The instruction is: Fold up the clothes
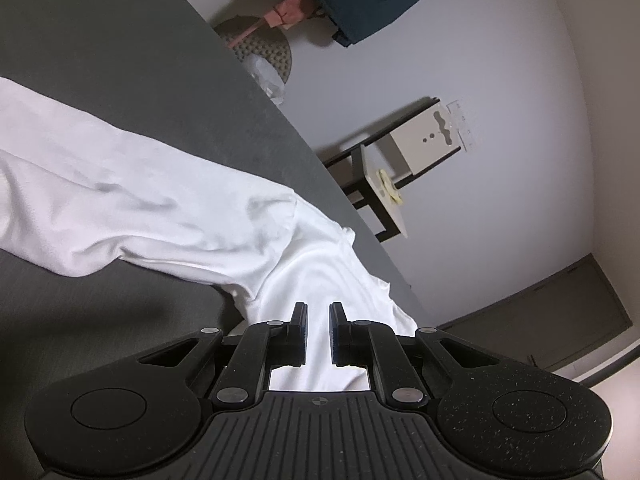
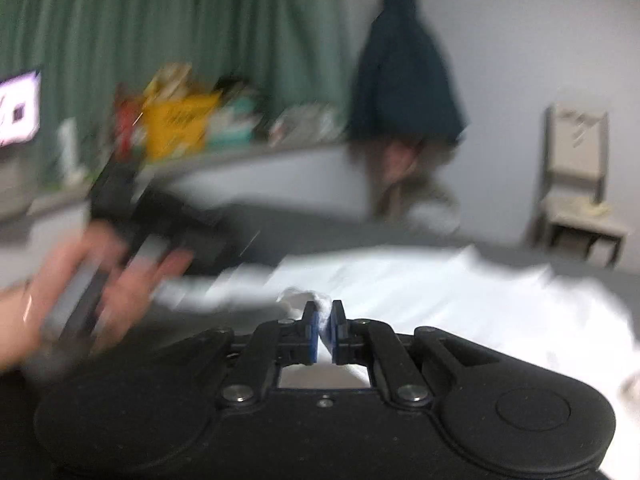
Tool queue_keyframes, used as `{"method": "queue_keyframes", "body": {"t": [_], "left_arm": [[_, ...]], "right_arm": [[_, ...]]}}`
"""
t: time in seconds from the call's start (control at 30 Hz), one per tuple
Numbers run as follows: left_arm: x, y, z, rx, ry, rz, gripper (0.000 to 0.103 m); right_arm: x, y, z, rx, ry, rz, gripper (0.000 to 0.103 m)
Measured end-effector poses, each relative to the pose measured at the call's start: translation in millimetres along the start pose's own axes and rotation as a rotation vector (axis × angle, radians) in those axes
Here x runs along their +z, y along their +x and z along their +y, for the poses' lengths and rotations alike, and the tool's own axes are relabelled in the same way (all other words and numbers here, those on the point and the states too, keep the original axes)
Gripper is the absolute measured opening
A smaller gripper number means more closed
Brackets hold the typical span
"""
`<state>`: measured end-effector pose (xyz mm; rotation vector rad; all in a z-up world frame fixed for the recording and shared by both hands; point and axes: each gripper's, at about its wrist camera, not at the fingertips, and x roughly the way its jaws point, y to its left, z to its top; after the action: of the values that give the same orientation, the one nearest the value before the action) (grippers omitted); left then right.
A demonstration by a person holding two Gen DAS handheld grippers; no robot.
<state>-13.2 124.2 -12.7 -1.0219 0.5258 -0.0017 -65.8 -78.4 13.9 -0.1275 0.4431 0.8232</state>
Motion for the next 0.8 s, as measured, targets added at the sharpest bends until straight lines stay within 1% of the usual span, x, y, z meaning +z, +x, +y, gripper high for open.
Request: {"method": "queue_keyframes", "body": {"t": [0.03,0.07,0.13,0.27,0.33,0.4,0.47,0.57,0.67,0.8], "left_arm": [[1,-1,0,0.0,-0.003,-0.001,0.008],[1,-2,1,0.0,-0.007,-0.002,0.008],[1,-4,1,-0.002,-0.007,-0.01,0.008],[3,-5,4,-0.004,-0.016,-0.019,0.009],[3,-3,4,-0.012,-0.023,-0.02,0.008],[3,-2,3,-0.015,-0.019,-0.02,0.009],[3,-1,3,-0.014,-0.011,-0.015,0.008],[2,1,2,-0.01,-0.003,-0.003,0.009],[2,1,2,-0.011,0.003,0.002,0.009],[1,1,0,-0.011,0.011,0.0,0.008]], "right_arm": [[-15,10,10,0.02,0.01,0.047,0.006],[-25,17,17,0.022,0.013,0.071,0.006],[-36,33,17,0.011,0.017,0.094,0.007],[-36,30,18,0.005,0.019,0.058,0.007],[-33,16,19,0.037,0.019,0.042,0.007],[-36,-6,36,0.064,-0.011,0.01,0.007],[-33,-14,44,0.085,-0.026,-0.016,0.006],[-38,-9,49,0.096,-0.01,0.017,0.006],[-46,5,44,0.087,0.016,0.086,0.006],[-50,8,42,0.117,0.043,0.124,0.007]]}}
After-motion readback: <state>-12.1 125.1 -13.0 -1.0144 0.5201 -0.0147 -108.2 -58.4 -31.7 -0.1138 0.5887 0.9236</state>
